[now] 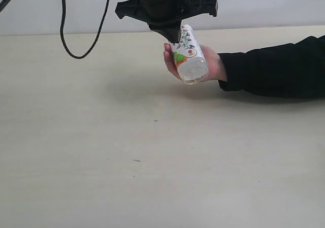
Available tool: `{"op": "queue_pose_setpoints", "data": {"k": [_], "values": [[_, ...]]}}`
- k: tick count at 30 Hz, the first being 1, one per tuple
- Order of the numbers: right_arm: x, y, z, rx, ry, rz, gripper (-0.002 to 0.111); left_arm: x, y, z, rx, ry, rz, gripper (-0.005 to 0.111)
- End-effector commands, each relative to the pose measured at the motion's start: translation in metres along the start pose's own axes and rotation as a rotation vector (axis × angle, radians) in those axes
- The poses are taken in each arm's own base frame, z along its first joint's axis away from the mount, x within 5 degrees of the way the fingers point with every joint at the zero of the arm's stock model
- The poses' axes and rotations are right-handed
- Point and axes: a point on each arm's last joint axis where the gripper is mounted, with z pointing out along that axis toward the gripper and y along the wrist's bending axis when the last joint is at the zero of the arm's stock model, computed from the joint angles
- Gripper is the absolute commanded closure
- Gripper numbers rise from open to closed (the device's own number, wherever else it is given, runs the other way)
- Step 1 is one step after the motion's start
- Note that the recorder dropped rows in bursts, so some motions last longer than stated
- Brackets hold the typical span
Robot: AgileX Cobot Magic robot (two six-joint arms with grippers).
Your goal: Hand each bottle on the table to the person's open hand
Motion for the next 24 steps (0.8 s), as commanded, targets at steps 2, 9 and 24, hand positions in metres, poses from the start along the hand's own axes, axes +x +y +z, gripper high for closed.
{"op": "queue_pose_setpoints", "data": {"k": [2, 9, 24], "values": [[0.001, 0.0, 0.0, 0.002, -0.005, 0.001, 0.108, 0.01, -0.015, -0.027, 0.02, 0.006, 0.1, 0.107], [0.001, 0.0, 0.0, 0.002, -0.005, 0.001, 0.108, 0.043, -0.02, -0.053, 0.052, -0.013, 0.21, 0.107], [0.001, 0.0, 0.0, 0.002, -0.005, 0.001, 0.108, 0.196, 0.061, -0.086, 0.186, -0.351, 0.18, 0.107]]}}
